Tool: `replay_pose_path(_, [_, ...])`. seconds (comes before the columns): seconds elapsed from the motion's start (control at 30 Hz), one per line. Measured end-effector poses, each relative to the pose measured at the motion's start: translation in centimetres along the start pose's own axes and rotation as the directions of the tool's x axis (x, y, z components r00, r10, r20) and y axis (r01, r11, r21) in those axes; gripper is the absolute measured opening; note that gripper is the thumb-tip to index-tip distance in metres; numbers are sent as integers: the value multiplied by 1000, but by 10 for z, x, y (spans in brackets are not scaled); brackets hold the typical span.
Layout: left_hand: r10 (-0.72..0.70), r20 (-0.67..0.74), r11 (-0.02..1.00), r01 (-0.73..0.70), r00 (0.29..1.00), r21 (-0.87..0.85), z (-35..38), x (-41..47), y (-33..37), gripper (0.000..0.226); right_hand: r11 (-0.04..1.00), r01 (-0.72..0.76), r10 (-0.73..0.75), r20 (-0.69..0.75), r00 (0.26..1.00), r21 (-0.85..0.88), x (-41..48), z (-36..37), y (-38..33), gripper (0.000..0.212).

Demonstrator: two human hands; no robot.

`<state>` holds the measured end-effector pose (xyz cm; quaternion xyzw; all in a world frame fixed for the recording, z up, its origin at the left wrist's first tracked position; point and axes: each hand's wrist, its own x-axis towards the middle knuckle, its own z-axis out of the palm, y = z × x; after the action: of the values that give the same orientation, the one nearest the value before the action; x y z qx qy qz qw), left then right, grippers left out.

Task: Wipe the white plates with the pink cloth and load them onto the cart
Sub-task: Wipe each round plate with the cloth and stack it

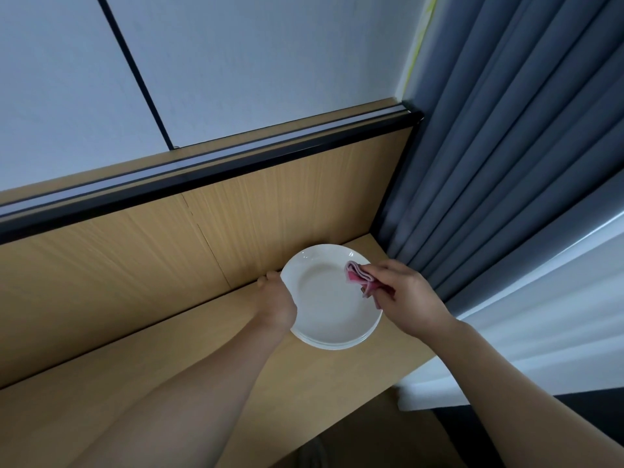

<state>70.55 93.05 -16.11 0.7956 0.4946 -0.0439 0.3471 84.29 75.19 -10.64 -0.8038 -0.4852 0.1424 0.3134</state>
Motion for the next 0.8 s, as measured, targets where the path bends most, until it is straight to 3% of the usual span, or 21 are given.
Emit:
replay_pose_path(0.17, [-79,19,996,80,997,-50,-4,4,5,36,1000,13,-13,-4,1000,-13,0,-1,-1,50])
replay_pose_path(0.27, [-51,13,994,52,999,-95,-14,6,6,35,999,30,-30,-17,999,-18,-1,-4,-3,49])
replay_pose_path(0.5, [-14,-48,987,6,999,-163,-25,-10,-11,8,998,62,-62,-64,996,2,6,-14,-14,48])
replay_pose_path(0.8, [-40,-214,972,-11,976,-233,-47,-56,-101,28,981,192,-191,-42,981,18,16,10,-69,50])
